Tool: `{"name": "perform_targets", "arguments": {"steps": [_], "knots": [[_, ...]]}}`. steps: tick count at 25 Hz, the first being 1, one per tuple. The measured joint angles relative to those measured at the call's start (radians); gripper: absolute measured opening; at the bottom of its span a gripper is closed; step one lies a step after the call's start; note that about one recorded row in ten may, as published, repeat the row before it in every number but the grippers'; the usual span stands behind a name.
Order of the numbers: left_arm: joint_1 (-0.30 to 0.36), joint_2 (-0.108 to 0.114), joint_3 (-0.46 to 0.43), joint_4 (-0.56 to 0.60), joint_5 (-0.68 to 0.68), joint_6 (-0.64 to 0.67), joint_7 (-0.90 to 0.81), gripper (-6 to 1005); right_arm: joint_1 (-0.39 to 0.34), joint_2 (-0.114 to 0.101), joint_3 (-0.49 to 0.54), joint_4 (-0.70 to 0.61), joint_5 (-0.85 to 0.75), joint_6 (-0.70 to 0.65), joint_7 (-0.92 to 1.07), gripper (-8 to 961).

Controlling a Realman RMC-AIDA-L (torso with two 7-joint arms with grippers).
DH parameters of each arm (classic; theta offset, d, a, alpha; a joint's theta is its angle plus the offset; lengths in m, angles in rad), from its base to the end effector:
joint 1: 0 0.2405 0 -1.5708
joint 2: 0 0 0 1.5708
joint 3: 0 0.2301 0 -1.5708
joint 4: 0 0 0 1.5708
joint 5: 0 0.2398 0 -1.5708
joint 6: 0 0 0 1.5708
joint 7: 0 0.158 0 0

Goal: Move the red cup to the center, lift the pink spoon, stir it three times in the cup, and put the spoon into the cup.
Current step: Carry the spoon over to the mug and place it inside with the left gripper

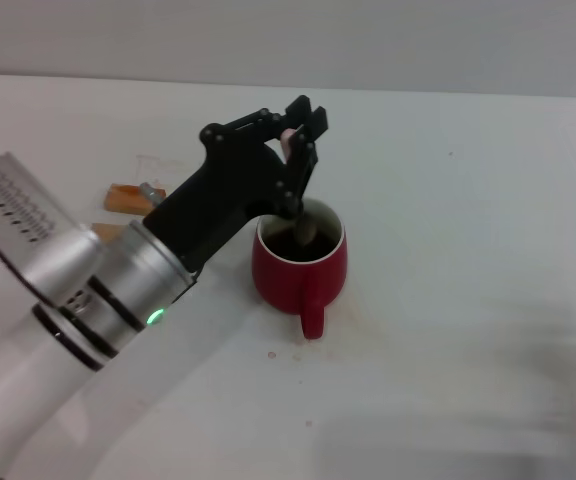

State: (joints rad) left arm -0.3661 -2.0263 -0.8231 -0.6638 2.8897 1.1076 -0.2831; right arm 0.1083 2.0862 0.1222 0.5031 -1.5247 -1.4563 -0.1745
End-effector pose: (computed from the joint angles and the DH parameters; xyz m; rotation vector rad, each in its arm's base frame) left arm -0.1672 0.3246 -0.0906 -2.1180 -0.2549 -1.1513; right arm 0.3311 0.2070 -0.0712 -1.4143 0.6900 0.6370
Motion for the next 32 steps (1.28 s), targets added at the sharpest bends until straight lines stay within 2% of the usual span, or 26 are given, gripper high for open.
{"name": "perform_targets", "arguments": {"steps": [3, 8, 20, 25, 32], "knots": [[-0.035, -0.02, 0.0, 0.043, 0.0, -0.003, 0.025, 160, -0.001, 0.0, 0.0, 0.0, 0.0, 0.0, 0.0, 0], [-0.09, -0.038, 0.004, 0.104, -0.001, -0.008, 0.046, 163, -0.001, 0.0, -0.002, -0.002, 0.0, 0.0, 0.0, 0], [-0.108, -0.042, 0.008, 0.119, -0.004, -0.063, 0.071, 171, 0.0, 0.0, -0.003, -0.005, 0.0, 0.0, 0.001, 0], [-0.093, -0.045, 0.04, 0.099, -0.003, -0.058, 0.079, 174, 0.0, 0.0, -0.003, -0.005, 0.0, 0.002, 0.001, 0], [-0.017, -0.035, 0.042, 0.065, -0.003, -0.04, 0.087, 178, -0.002, 0.0, -0.002, -0.005, 0.0, 0.003, 0.001, 0]]}}
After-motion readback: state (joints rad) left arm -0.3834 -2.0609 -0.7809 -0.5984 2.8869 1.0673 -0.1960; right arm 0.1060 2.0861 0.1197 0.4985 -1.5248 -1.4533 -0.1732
